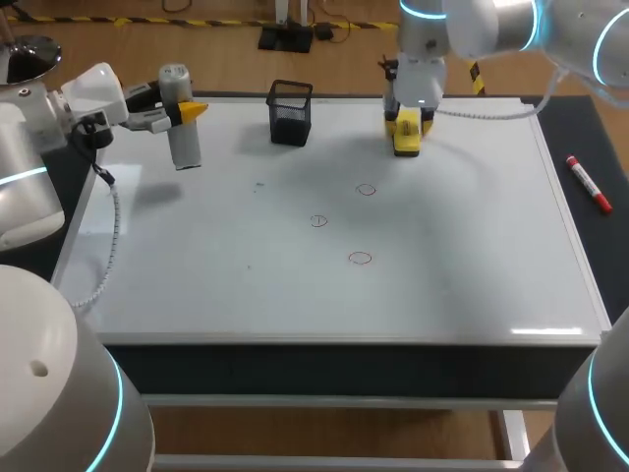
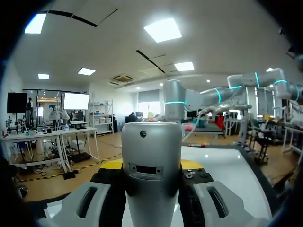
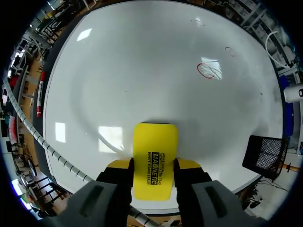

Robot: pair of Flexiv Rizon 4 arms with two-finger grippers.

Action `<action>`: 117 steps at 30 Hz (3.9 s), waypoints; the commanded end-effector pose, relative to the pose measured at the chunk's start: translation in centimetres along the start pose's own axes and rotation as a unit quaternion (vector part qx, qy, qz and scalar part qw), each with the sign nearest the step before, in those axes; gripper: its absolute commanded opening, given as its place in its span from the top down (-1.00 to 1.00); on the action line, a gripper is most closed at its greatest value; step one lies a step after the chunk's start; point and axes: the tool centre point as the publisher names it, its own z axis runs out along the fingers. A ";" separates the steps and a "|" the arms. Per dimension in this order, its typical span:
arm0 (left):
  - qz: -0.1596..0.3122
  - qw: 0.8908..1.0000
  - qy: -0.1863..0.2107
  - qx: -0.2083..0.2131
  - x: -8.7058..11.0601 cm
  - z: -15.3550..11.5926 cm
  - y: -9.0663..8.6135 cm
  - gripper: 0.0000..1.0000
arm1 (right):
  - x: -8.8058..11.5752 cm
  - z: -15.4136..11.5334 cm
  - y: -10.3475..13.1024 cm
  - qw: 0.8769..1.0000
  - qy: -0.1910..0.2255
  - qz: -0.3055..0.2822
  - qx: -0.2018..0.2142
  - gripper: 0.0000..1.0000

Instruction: Pick up the inspection probe, press it on each red-marked spot on the whiteboard one by one, put down the probe, pick up the eraser, and wipe off all the red marks.

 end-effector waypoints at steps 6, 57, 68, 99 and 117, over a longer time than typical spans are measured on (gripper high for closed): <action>0.001 1.000 -0.001 0.003 0.0 0.1 0.1 1.00 | 0.6 -1.2 -0.2 1.000 -0.007 0.007 0.002 1.00; 0.001 1.000 -0.001 0.003 0.0 0.1 0.1 1.00 | 15.0 -5.5 8.1 0.996 -0.019 0.086 0.034 1.00; 0.001 1.000 -0.001 0.003 0.0 0.1 0.1 1.00 | 15.0 -5.5 8.1 0.996 -0.019 0.086 0.034 1.00; 0.019 0.987 0.150 0.051 15.3 12.1 -1.7 1.00 | 15.0 -5.5 8.1 0.996 -0.019 0.086 0.034 1.00; -0.006 0.976 0.207 0.064 19.6 13.7 1.7 1.00 | 15.0 -5.5 8.1 0.996 -0.019 0.086 0.034 1.00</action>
